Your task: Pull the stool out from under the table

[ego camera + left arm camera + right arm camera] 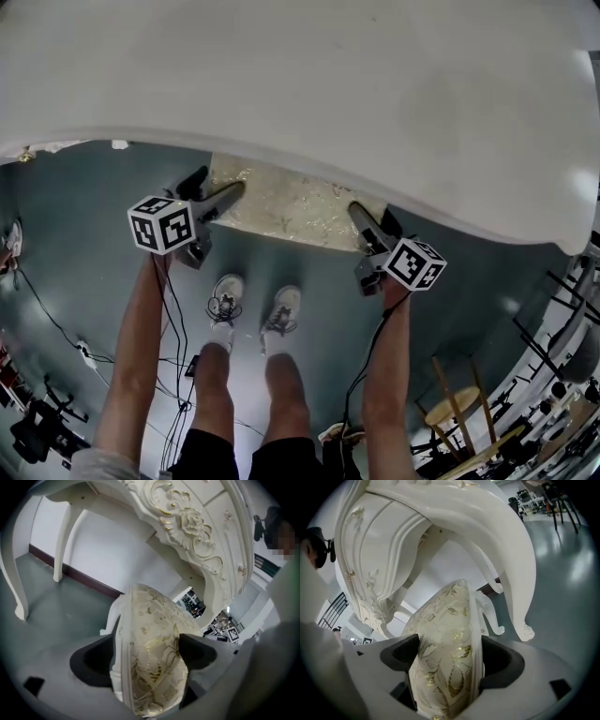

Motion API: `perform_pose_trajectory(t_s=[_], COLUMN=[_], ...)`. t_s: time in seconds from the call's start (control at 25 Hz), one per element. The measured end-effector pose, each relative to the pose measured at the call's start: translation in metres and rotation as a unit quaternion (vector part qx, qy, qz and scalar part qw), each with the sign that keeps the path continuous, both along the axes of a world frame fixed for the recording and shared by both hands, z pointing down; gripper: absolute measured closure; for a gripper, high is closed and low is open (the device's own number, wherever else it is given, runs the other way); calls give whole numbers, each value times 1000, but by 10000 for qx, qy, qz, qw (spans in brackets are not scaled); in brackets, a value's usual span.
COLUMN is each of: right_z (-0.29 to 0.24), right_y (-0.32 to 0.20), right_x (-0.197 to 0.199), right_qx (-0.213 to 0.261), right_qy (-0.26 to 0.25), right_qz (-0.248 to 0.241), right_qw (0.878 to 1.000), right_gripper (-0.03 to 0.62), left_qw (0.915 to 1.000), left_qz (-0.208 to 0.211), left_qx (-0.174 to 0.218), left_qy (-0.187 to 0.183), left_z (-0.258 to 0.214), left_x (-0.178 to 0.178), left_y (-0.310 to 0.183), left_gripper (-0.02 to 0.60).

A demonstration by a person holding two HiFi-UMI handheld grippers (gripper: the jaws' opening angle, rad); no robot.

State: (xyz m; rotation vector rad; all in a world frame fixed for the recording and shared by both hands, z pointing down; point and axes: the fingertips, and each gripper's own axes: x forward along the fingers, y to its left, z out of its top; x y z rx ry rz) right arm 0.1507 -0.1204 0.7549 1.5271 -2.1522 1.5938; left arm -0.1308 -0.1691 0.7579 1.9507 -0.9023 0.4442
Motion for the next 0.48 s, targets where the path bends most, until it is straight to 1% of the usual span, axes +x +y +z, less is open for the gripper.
perform_pose_trajectory(t_s=[0.12,0.24,0.48], right_z=[1,2,3], right_y=[-1,1,0], right_x=[-1,3,6], right_qx=[56,-1,-33], right_qy=[2,55,172], right_qz=[-88,-90,-92], right_qw=[9999,9999,9998], right_gripper=[189,189,189], left_qw=[9995,9991,9994], left_qz=[77,143,23], left_qx=[-160,-155,266], left_qy=[278,357,233], left_z=[2,2,-1], left_x=[3,9,10], left_y=[0,1,-1], left_gripper=[158,173,173])
